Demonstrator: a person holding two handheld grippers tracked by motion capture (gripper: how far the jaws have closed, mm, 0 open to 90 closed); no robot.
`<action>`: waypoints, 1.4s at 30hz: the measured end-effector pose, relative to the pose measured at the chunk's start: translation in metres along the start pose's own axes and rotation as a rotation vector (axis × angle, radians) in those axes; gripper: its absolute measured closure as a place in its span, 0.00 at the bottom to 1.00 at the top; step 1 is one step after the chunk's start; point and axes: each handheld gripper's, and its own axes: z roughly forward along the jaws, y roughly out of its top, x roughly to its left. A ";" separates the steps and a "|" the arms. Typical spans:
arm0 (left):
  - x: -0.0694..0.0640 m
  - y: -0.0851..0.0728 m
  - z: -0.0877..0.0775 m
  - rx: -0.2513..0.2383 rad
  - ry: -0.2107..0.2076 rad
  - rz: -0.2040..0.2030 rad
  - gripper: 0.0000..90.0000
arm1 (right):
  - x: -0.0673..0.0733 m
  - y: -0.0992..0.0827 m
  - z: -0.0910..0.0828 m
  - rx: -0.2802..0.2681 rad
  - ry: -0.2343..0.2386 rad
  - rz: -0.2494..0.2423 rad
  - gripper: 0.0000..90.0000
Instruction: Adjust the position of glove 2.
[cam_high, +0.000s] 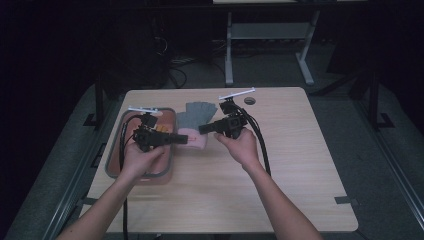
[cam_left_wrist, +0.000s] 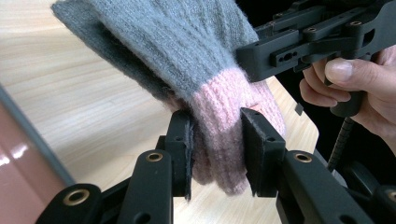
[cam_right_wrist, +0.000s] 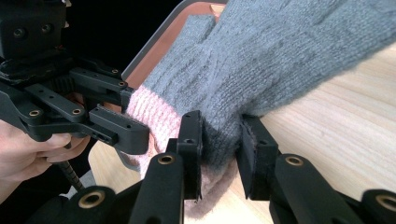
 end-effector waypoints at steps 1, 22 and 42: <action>0.001 0.000 -0.002 0.003 0.002 0.005 0.74 | 0.001 0.001 0.002 0.000 0.000 -0.010 0.80; 0.016 -0.006 -0.034 -0.032 0.030 -0.020 0.74 | 0.020 0.020 0.028 0.032 0.030 -0.054 0.80; 0.026 -0.011 -0.056 -0.050 0.054 -0.035 0.75 | 0.032 0.030 0.048 0.040 0.060 -0.075 0.80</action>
